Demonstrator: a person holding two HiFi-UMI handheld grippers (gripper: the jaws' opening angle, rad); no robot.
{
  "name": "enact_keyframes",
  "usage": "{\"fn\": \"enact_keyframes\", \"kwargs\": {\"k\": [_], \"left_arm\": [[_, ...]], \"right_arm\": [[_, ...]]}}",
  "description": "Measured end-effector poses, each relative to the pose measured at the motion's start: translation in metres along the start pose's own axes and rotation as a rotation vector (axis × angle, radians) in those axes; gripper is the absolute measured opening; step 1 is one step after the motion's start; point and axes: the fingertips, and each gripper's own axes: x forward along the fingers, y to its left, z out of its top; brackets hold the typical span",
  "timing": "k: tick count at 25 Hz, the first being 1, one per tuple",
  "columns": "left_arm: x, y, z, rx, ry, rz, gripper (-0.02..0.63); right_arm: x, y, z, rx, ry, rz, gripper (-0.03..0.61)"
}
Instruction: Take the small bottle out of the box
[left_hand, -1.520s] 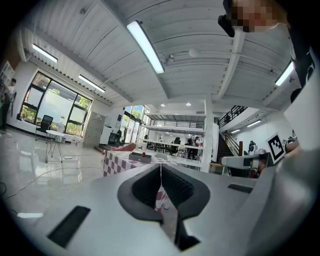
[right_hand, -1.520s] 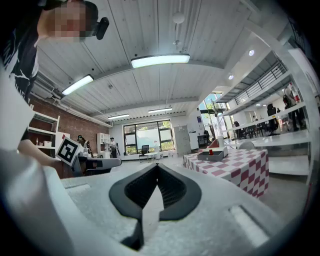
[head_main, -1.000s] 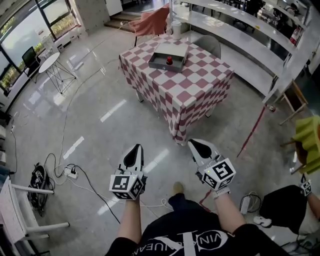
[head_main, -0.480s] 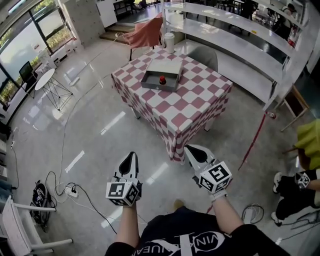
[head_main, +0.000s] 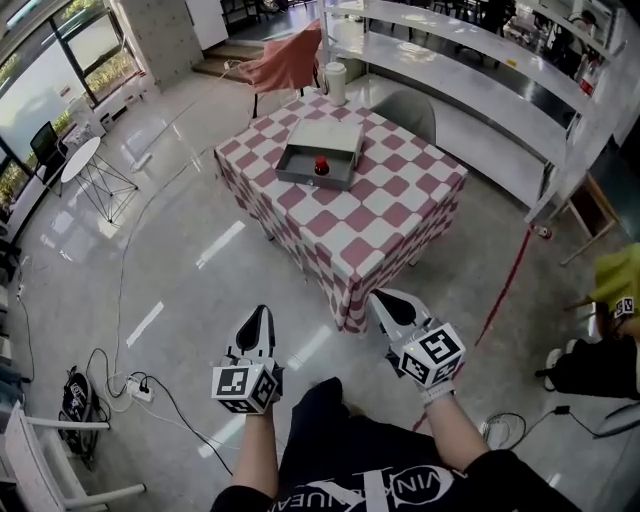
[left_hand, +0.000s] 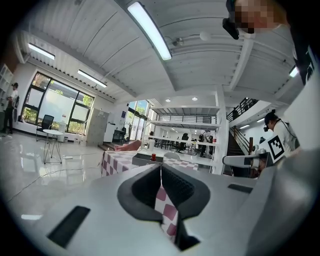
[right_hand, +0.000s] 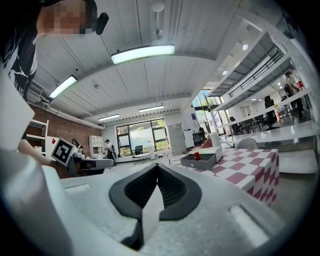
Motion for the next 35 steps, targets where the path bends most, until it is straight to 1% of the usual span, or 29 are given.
{"fn": "enact_keyframes", "kwargs": {"k": [2, 6, 11, 16, 20, 25, 30, 35], "left_arm": [[0.011, 0.003, -0.005, -0.003, 0.005, -0.007, 0.014], [0.045, 0.01, 0.003, -0.002, -0.004, -0.023, 0.015], [0.096, 0.022, 0.004, 0.018, -0.005, -0.096, 0.015], [0.146, 0.041, 0.014, 0.036, 0.004, -0.141, 0.014], [0.183, 0.059, 0.022, 0.036, 0.011, -0.162, 0.014], [0.225, 0.074, 0.022, 0.036, 0.039, -0.209, 0.014], [0.266, 0.084, 0.022, 0.047, 0.079, -0.259, 0.014], [0.299, 0.095, 0.015, 0.062, 0.113, -0.302, 0.014]], "right_arm": [[0.004, -0.008, -0.003, 0.006, 0.008, -0.009, 0.006], [0.025, -0.022, 0.0, -0.003, 0.003, -0.017, 0.006], [0.061, -0.041, 0.004, -0.018, 0.009, -0.031, 0.005], [0.099, -0.065, 0.01, -0.023, 0.011, -0.048, 0.006], [0.129, -0.083, 0.013, -0.03, 0.022, -0.068, 0.006], [0.164, -0.105, 0.013, -0.02, 0.037, -0.109, 0.006], [0.197, -0.125, 0.006, -0.008, 0.073, -0.137, 0.006], [0.222, -0.146, 0.009, 0.0, 0.065, -0.167, 0.006]]}}
